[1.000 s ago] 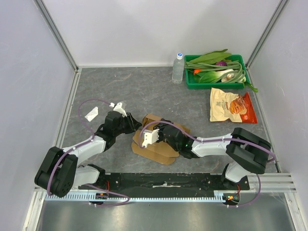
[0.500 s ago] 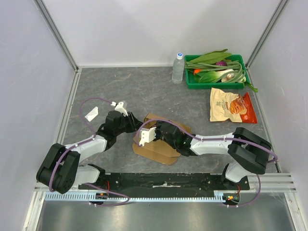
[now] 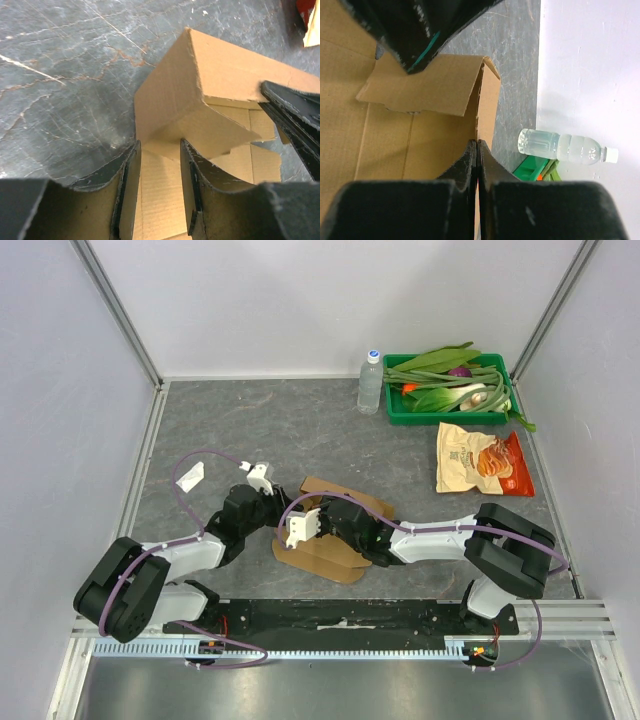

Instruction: Fold the paper box

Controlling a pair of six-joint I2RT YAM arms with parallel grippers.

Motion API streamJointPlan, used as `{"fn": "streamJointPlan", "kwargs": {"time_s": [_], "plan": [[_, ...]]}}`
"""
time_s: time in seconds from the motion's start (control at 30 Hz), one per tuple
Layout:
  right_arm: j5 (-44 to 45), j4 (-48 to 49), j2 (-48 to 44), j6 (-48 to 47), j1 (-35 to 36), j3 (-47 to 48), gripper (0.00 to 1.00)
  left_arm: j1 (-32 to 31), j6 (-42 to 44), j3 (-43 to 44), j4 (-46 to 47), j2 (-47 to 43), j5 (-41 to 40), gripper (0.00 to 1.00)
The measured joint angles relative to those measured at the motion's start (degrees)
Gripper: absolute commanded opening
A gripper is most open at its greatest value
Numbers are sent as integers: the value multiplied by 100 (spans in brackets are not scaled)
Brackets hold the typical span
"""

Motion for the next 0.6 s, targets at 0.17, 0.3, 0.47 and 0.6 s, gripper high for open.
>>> {"fn": "streamJointPlan", "kwargs": {"time_s": [0.17, 0.3, 0.47, 0.6], "plan": [[-61, 4, 39, 15, 33, 24, 0, -332, 94, -72, 232, 0, -398, 42], [13, 52, 120, -17, 105, 28, 0, -374, 90, -308, 503, -118, -662, 43], [179, 201, 197, -114, 216, 4, 0, -374, 90, -595, 686, -249, -979, 43], [308, 323, 254, -192, 304, -35, 0, -374, 57, -828, 876, -422, -1106, 45]]}}
